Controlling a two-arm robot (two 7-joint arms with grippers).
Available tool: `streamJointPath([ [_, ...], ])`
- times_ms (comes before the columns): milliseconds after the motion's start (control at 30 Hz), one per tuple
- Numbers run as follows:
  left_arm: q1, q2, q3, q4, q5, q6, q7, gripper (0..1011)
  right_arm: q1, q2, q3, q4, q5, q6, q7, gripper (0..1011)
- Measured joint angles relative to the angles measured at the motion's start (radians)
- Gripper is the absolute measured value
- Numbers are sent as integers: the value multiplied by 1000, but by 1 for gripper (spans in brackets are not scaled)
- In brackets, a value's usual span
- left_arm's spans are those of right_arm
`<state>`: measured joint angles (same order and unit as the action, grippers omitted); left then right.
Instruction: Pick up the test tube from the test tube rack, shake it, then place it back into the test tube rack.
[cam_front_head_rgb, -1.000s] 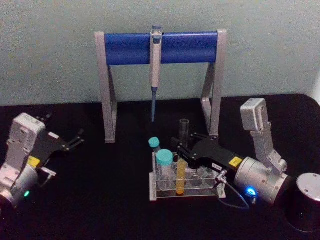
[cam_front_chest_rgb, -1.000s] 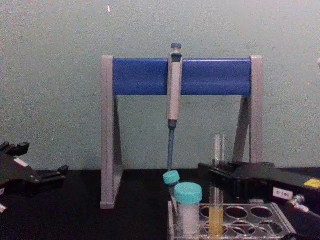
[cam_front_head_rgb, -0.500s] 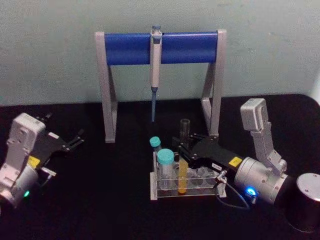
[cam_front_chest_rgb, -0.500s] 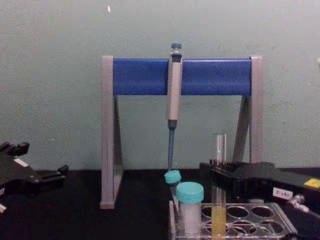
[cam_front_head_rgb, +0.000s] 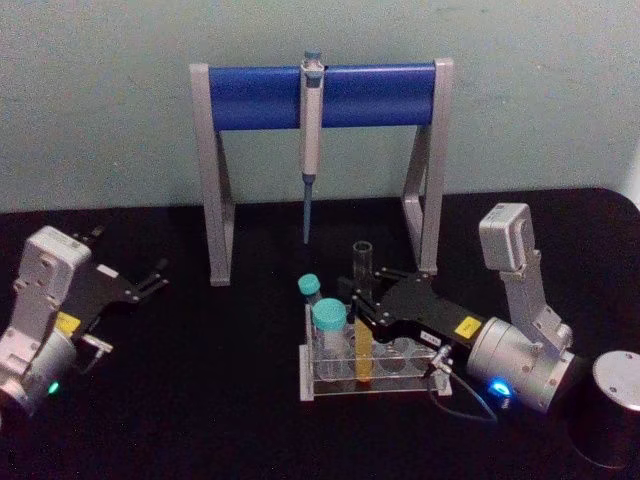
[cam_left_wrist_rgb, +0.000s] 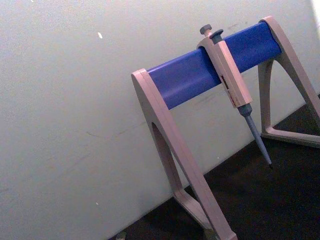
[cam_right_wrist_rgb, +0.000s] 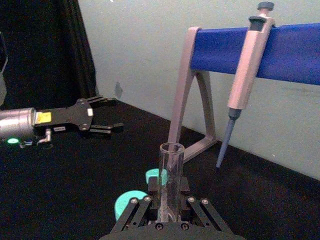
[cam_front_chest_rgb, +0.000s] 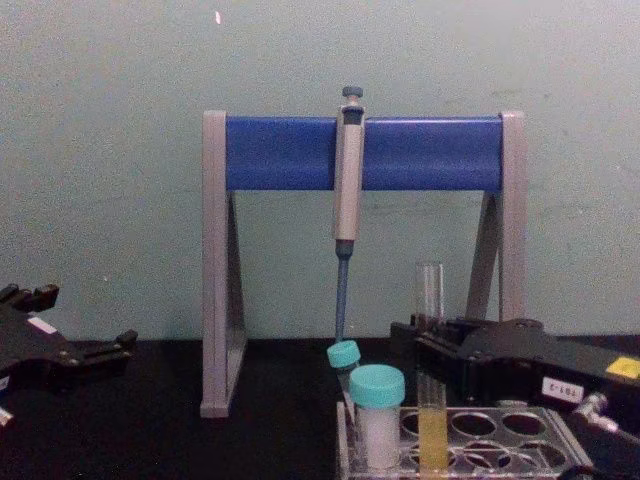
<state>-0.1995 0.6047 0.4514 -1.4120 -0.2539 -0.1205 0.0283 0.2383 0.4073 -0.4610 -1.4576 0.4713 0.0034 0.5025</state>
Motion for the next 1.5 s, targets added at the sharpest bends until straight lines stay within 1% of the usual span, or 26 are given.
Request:
streamJointPath([
  [333, 0, 0, 0, 0, 0, 0, 0, 1001, -6, 3, -5, -12, -3, -10, 10, 238],
  [533, 0, 0, 0, 0, 0, 0, 0, 1001, -10, 8, -4, -32, -10, -15, 8, 237],
  [800, 0, 0, 0, 0, 0, 0, 0, 1001, -21, 23, 11, -87, -21, -25, -6, 237],
  [900, 0, 0, 0, 0, 0, 0, 0, 1001, -22, 32, 22, -119, -28, -29, -13, 238],
  [1033, 0, 0, 0, 0, 0, 0, 0, 1001, -16, 35, 35, -136, -33, -38, -19, 238],
  [1200, 0, 0, 0, 0, 0, 0, 0, 1001, 11, 29, 48, -128, -40, -47, -26, 238],
  [1500, 0, 0, 0, 0, 0, 0, 0, 1001, 80, -11, 57, -44, -56, -69, -31, 238],
])
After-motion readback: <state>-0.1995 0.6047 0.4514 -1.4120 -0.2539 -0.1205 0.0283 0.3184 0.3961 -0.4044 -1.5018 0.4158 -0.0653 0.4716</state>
